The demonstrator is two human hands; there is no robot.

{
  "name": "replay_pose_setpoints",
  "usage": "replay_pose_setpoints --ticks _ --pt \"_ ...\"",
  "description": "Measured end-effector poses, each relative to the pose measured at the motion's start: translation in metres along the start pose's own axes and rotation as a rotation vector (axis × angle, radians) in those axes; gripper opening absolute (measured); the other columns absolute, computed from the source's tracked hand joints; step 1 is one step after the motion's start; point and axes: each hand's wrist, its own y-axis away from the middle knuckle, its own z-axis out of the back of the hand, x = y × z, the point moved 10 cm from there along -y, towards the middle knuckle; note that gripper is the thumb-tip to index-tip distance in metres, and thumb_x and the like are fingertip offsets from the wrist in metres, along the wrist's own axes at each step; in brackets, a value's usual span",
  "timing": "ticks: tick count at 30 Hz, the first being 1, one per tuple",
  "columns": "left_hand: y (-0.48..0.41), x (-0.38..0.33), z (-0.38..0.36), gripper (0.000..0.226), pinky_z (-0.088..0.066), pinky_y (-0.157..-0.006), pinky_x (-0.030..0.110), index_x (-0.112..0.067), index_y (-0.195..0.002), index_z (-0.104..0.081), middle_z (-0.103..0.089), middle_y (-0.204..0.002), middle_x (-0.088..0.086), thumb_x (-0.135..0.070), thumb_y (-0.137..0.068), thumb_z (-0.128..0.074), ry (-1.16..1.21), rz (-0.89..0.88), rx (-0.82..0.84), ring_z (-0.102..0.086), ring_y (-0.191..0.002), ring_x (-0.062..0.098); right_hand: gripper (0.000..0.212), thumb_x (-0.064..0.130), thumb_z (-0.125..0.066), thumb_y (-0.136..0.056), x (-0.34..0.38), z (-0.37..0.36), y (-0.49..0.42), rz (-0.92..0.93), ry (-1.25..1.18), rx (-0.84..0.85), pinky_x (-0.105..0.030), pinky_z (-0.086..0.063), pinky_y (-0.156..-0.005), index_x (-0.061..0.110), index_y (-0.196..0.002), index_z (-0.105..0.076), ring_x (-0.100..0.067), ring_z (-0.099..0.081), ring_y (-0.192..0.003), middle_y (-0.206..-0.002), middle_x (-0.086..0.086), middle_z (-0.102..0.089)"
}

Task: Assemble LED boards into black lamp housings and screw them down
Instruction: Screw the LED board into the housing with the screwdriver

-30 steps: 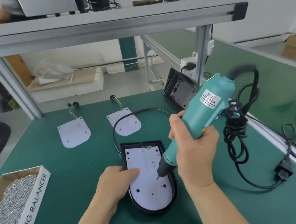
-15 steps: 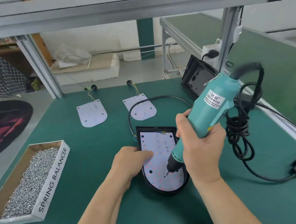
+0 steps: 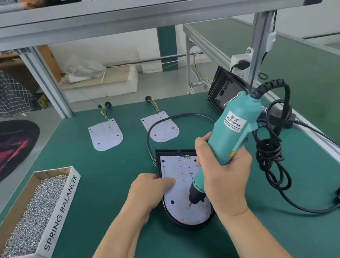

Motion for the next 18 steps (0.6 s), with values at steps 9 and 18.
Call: replay_pose_setpoints --ticks 9,18 --pt "-0.004 0.001 0.001 0.037 -0.038 -0.071 0.033 -0.014 -0.082 -0.064 -0.063 -0.077 0.007 -0.038 -0.054 -0.067 -0.012 -0.036 0.017 -0.053 -0.07 0.019 0.027 0.02 -0.069 -0.083 0.002 -0.006 0.0 0.054 0.037 0.057 -0.025 -0.039 -0.052 0.001 -0.071 -0.055 -0.013 -0.043 -0.05 -0.055 0.008 -0.047" --pt "-0.002 -0.008 0.004 0.036 -0.023 -0.061 0.032 -0.014 -0.065 -0.04 -0.04 -0.061 0.001 -0.037 -0.05 -0.064 -0.064 -0.098 -0.04 -0.032 -0.063 0.02 0.025 0.015 -0.066 -0.083 0.008 -0.041 0.006 0.025 -0.049 0.378 -0.027 -0.037 -0.05 0.009 -0.066 -0.049 -0.016 -0.04 -0.049 -0.055 0.009 -0.046"
